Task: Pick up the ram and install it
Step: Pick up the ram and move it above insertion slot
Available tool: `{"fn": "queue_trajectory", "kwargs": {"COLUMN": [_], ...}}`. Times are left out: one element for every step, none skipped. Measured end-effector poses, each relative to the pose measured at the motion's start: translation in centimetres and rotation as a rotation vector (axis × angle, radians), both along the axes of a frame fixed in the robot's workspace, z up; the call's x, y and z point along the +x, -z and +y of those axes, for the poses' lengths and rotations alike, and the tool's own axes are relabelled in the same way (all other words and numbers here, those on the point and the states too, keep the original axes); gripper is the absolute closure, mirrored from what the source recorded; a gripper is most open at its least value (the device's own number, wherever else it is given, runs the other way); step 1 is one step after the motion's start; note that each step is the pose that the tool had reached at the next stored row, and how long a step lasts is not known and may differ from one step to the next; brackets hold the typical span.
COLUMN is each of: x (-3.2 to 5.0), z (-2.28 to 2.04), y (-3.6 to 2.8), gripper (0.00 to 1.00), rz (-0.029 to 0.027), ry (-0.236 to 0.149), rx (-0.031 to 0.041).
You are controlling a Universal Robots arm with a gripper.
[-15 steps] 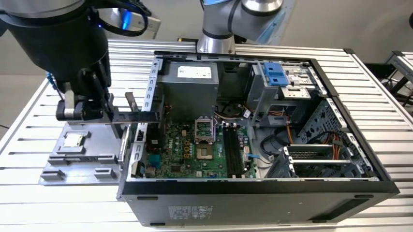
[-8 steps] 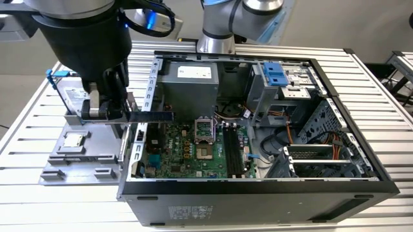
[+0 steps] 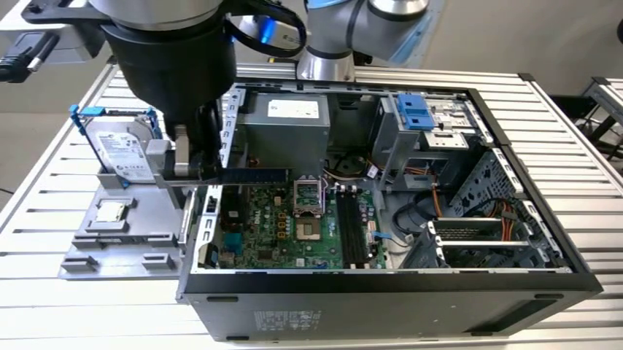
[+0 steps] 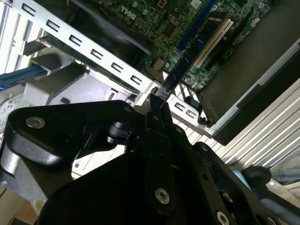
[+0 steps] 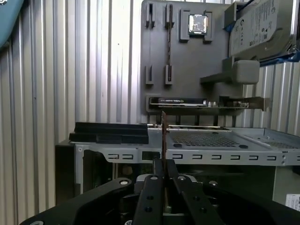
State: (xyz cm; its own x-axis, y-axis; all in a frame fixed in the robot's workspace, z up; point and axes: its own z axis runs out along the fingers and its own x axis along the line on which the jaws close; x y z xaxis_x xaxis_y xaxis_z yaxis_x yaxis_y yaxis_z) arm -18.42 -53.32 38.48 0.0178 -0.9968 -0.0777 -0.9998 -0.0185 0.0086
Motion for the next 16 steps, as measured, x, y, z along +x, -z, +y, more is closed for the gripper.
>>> {"fn": "queue_trajectory", "kwargs": {"x": [0.35,0.67,1.00,1.33,1.66,1.98,2.31,2.63,2.96,3.24,3.56,3.86,4.17,4.46,4.75,5.05], "z": [0.01,0.02,0.03,0.04,0.05,0.06,0.07,0.08,0.10,0.11,0.12,0.13,0.14,0.16,0.17,0.18], "y": [0.00,0.00,0.00,0.00,0.00,0.00,0.00,0.00,0.00,0.00,0.00,0.00,0.00,0.00,0.00,0.00], "gripper": [1.00,1.00,1.00,1.00,1.00,1.00,1.00,1.00,1.00,1.00,1.00,1.00,1.00,1.00,1.00,1.00], "rz": [0.0000,-0.0001,0.0000,0.0000,0.0000,0.0000,0.0000,0.0000,0.0000,0.0000,-0.0001,-0.0001,0.0000,0.0000,0.0000,-0.0001], "ry": [0.001,0.001,0.002,0.003,0.004,0.005,0.005,0.006,0.007,0.008,0.009,0.010,0.011,0.012,0.013,0.014], "rx": [0.0000,0.0000,-0.0001,-0.0002,-0.0003,-0.0003,-0.0003,-0.0004,-0.0004,-0.0005,-0.0005,-0.0006,-0.0007,-0.0007,-0.0008,-0.0007]}}
